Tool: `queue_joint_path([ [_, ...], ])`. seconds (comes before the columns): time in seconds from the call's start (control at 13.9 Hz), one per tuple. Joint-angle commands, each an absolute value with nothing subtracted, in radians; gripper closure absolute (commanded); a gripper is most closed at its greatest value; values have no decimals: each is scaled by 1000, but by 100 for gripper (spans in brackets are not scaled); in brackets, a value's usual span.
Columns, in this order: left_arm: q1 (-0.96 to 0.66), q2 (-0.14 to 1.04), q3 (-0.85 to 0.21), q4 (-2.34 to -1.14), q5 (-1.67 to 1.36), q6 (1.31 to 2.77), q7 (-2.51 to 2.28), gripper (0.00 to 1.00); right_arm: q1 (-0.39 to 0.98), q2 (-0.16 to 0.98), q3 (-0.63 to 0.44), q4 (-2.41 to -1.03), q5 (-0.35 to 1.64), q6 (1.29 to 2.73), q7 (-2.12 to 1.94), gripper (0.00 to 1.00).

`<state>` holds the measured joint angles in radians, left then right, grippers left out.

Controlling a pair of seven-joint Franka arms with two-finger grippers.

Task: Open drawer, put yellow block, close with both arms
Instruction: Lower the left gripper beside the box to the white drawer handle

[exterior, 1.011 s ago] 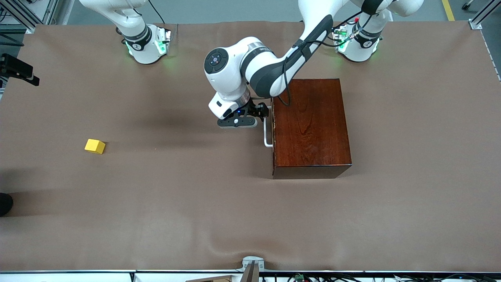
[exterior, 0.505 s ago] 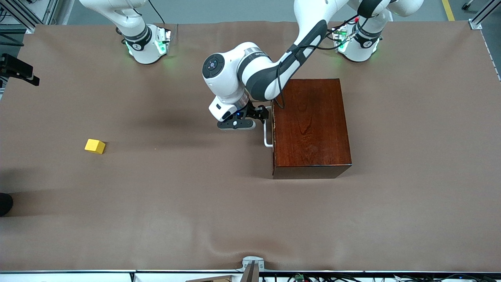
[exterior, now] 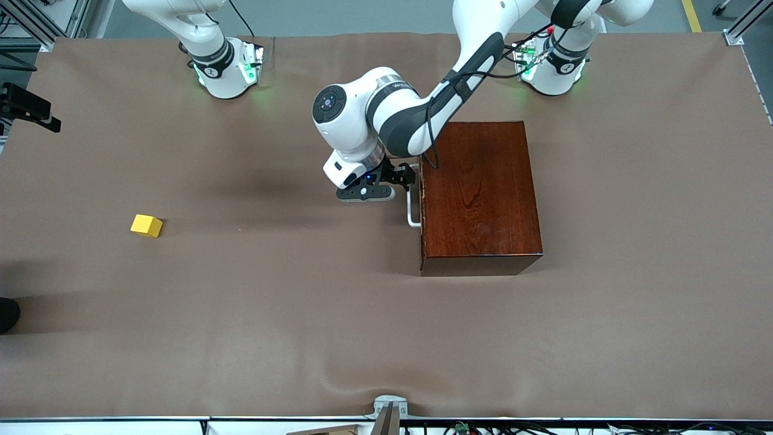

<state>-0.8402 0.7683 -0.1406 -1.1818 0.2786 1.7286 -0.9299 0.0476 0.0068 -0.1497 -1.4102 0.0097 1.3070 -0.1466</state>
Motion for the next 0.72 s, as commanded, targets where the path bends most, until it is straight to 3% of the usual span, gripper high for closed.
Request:
queue_joint_path([
  [0.0,-848,787,-137,-1163,302,1717,-969,0,34,5,-143,-1407,20,1298,-150,0],
  [0.65,-847,808,-137,-1166,302,1713,-1011,0,34,5,-143,-1407,20,1298,-150,0],
])
